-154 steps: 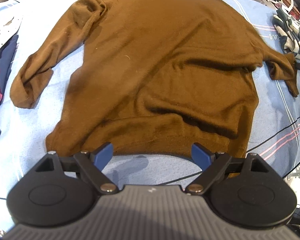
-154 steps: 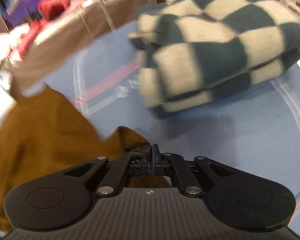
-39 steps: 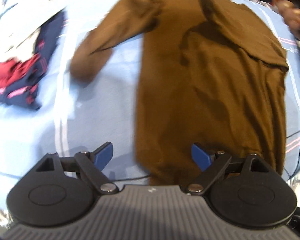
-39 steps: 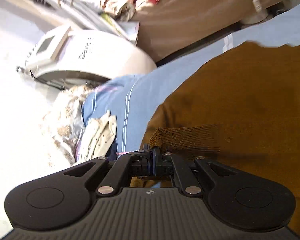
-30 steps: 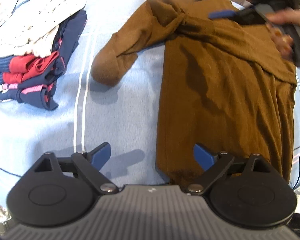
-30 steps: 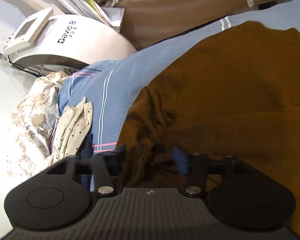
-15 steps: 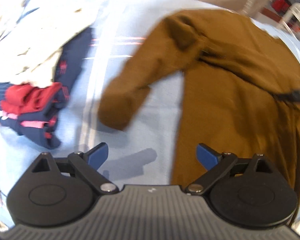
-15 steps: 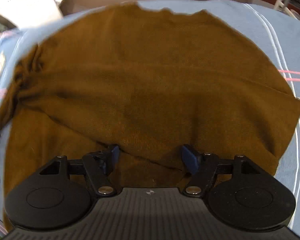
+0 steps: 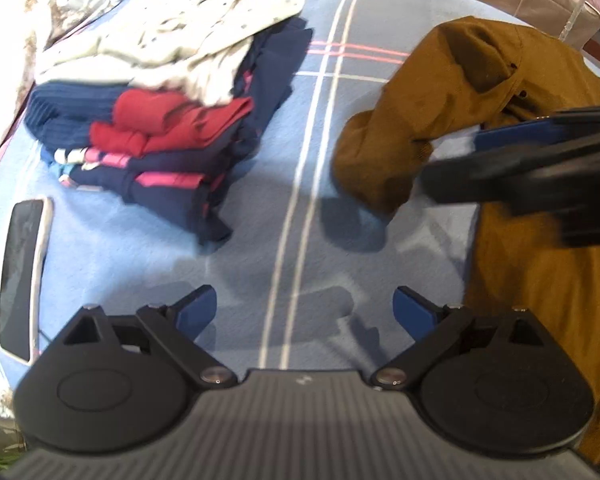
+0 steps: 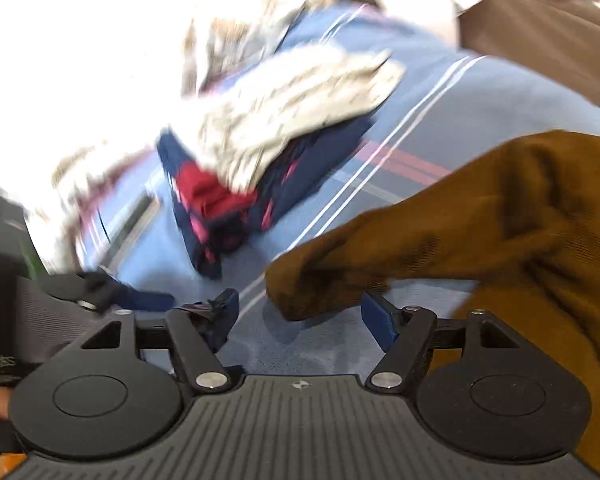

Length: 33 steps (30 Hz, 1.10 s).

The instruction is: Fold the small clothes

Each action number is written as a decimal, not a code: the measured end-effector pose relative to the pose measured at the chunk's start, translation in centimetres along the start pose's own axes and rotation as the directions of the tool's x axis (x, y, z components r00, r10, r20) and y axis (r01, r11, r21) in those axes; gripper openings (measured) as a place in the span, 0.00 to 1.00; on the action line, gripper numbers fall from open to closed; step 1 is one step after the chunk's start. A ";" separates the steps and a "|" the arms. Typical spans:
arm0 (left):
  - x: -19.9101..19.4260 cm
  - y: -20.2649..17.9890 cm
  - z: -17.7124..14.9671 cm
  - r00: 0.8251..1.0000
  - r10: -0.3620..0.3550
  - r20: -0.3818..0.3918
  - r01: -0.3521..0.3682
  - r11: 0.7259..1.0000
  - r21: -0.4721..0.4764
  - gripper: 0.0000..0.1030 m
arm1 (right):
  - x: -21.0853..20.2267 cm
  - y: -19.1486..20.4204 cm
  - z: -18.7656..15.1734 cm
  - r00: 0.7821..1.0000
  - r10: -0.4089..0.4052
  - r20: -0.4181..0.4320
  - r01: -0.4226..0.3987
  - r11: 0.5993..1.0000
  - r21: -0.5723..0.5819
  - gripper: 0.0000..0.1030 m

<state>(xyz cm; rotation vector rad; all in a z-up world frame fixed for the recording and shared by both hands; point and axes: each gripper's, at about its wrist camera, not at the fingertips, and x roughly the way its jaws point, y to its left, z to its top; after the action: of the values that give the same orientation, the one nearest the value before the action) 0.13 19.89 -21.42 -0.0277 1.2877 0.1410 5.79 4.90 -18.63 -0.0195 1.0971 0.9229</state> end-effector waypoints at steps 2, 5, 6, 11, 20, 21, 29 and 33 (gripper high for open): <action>0.0 0.6 -0.5 1.000 -0.009 -0.003 0.009 1.000 -0.023 0.93 | 2.2 0.6 0.5 0.998 0.045 -0.038 -0.045 0.999 -0.007 0.78; 0.0 1.2 -0.9 1.000 -0.023 0.001 0.023 0.998 -0.055 0.93 | 4.4 1.2 1.2 0.996 -0.003 -0.094 0.004 1.000 0.004 0.08; -0.1 1.3 -1.0 0.999 -0.036 0.003 0.036 0.998 -0.060 0.93 | 4.1 0.9 1.6 0.996 0.028 -0.079 -0.025 0.999 0.042 0.08; -0.2 0.1 -0.3 0.996 -0.083 0.021 0.083 0.996 -0.031 0.93 | -4.1 -1.1 4.8 0.980 0.171 0.099 -0.187 0.965 0.184 0.08; -0.3 -5.0 4.3 0.978 -0.197 0.069 0.192 0.979 0.064 0.93 | -21.4 -15.9 -1.2 0.984 -0.178 0.004 0.174 0.965 0.195 0.08; -0.2 -5.7 5.0 0.973 -0.219 0.074 0.214 0.975 0.062 0.92 | -22.0 -17.7 -2.7 0.979 -0.203 -0.024 0.203 0.951 0.234 0.08; 1.9 -10.7 10.9 0.921 -0.372 0.112 0.380 0.923 -0.063 0.73 | -22.2 -23.9 -9.4 0.929 -0.353 -0.110 0.368 0.856 0.363 0.36; 2.5 -15.0 11.3 0.946 -0.314 0.079 0.310 0.949 0.058 0.58 | -22.6 -22.9 -10.8 0.829 -0.547 -0.121 0.553 0.767 0.324 0.85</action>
<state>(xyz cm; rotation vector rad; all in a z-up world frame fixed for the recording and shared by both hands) 13.45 6.36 -21.52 -0.1843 1.1823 -0.1581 9.38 -28.78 -16.10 -0.0580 1.1704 0.1881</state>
